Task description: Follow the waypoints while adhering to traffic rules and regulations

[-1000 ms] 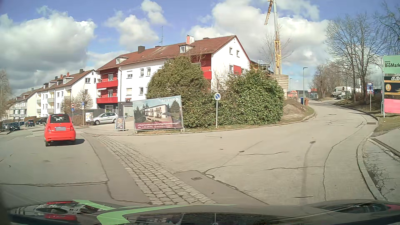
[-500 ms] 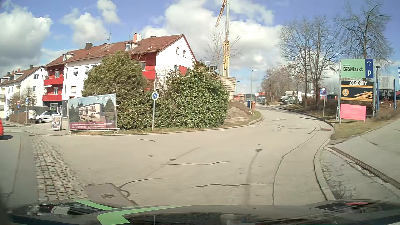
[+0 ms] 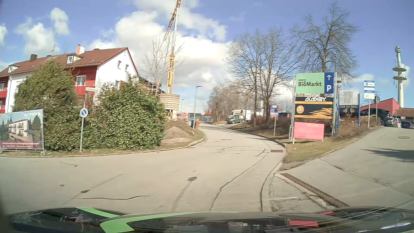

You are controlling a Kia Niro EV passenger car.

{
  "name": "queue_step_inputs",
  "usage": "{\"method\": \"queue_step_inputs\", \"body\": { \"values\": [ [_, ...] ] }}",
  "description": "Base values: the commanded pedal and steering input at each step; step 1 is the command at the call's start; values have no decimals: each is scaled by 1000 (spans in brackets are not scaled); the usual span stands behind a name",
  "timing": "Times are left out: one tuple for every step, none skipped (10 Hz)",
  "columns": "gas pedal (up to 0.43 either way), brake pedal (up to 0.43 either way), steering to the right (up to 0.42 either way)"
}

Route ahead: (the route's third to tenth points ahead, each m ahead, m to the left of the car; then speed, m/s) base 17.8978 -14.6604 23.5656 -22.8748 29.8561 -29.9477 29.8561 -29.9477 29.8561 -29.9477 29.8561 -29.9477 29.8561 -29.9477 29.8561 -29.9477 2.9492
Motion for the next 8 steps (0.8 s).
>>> {"method": "queue_step_inputs", "body": {
  "values": [
    [130, 0, 751],
    [118, 0, 751],
    [118, 0, 748],
    [118, 0, 741],
    [118, 0, 734],
    [118, 0, 718],
    [118, 0, 694],
    [118, 0, 678]
  ]
}}
